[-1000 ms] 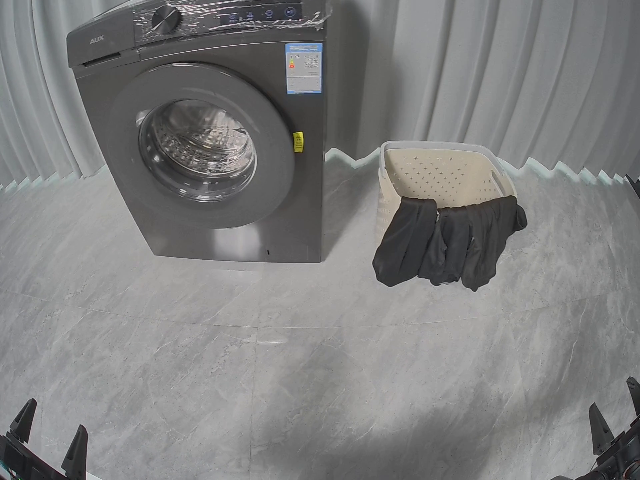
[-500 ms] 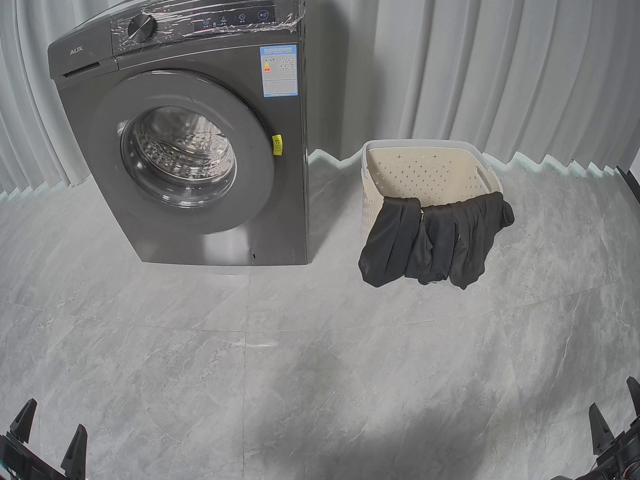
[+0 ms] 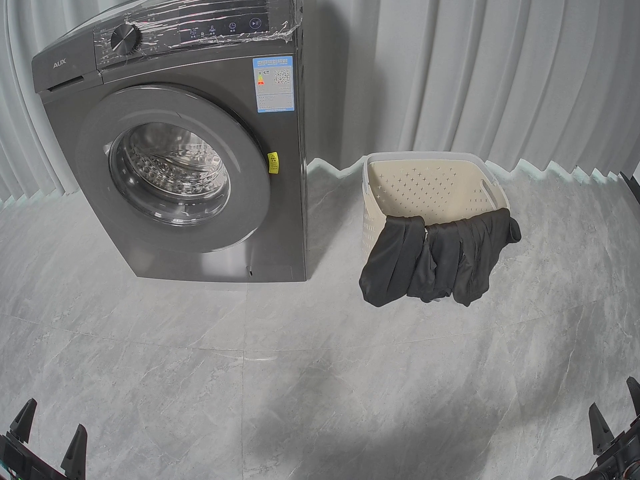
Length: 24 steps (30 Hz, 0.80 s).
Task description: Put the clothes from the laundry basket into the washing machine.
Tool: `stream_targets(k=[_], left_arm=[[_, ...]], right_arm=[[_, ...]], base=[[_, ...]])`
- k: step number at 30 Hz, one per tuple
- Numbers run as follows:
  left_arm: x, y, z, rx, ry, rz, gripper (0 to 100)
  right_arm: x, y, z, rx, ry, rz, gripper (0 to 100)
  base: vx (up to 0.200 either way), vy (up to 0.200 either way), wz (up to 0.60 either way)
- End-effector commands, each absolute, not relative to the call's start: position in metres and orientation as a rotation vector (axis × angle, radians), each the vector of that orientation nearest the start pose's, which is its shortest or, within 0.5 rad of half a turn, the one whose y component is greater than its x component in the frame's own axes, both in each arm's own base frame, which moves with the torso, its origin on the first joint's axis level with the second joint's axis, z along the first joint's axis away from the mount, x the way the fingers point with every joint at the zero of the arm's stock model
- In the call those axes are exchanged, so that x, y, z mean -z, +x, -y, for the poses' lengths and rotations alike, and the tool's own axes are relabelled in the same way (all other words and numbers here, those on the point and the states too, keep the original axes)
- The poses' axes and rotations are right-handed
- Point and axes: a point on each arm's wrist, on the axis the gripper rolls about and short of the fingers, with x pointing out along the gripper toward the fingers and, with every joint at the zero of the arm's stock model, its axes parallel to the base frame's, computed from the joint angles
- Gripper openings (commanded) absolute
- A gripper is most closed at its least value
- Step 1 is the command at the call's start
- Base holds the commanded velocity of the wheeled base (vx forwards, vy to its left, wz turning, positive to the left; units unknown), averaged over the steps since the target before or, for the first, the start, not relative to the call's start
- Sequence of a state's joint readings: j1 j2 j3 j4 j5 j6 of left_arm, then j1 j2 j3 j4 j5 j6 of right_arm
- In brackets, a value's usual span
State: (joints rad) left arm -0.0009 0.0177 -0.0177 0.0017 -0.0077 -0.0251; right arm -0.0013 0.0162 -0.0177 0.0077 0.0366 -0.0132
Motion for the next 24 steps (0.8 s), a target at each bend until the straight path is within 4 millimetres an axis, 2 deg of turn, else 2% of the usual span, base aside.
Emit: stream_targets(k=[1, 24], left_arm=[[-0.0757, -0.0229, 0.0001, 0.009, -0.025, 0.000, 100], [-0.0757, -0.0229, 0.0001, 0.009, -0.025, 0.000, 100]], right_arm=[[-0.0751, -0.0229, -0.0009, -0.035, -0.014, -0.006, 100], [-0.0751, -0.0229, -0.0009, -0.035, -0.014, -0.006, 100]], base=[[0.000, -0.200, 0.00], [0.000, -0.191, 0.00]])
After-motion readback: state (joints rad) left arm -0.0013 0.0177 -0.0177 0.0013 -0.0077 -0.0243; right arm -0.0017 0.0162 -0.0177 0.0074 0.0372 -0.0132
